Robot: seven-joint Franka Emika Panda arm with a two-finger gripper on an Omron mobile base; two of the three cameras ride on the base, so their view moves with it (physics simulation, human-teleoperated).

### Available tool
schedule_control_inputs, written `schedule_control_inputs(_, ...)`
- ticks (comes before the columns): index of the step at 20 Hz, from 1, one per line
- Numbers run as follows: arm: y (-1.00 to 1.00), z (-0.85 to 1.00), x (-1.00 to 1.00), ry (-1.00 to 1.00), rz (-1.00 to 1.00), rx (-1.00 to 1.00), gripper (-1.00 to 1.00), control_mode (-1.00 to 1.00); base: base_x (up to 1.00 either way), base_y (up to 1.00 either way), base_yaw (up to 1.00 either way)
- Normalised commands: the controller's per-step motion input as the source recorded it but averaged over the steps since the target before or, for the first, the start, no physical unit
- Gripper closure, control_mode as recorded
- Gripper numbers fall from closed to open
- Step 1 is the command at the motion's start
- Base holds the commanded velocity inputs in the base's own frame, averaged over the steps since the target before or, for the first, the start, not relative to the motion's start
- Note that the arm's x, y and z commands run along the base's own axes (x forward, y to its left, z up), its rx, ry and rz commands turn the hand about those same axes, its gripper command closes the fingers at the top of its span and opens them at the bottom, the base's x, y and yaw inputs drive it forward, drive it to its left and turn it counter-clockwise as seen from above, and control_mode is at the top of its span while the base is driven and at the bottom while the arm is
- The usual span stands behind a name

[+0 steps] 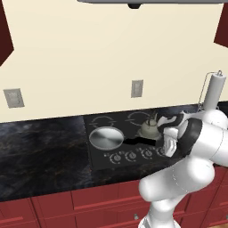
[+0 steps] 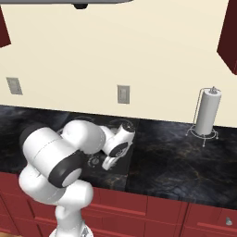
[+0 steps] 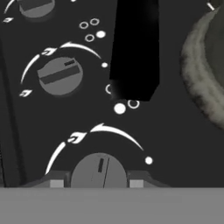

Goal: Pick the kettle from the counter and place it on a stove burner. Then turn the burner on.

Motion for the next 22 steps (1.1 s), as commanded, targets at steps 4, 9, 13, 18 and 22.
schedule_control_inputs(4, 0.00, -0.42, -0.36, 0.00, 0.44, -0.05, 1.00, -1.00, 0.00, 0.00, 0.00)
schedule_control_inputs(9, 0.00, -0.38, -0.47, 0.00, 0.42, -0.05, 1.00, -1.00, 0.00, 0.00, 0.00)
schedule_control_inputs(13, 0.00, -0.30, -0.50, 0.00, 0.37, -0.04, 1.00, -1.00, 0.00, 0.00, 0.00)
schedule_control_inputs(18, 0.00, -0.26, -0.53, -0.02, 0.33, -0.03, 1.00, -1.00, 0.00, 0.00, 0.00)
schedule_control_inputs(22, -0.01, -0.24, -0.58, -0.01, 0.30, -0.02, 1.00, -1.00, 0.00, 0.00, 0.00)
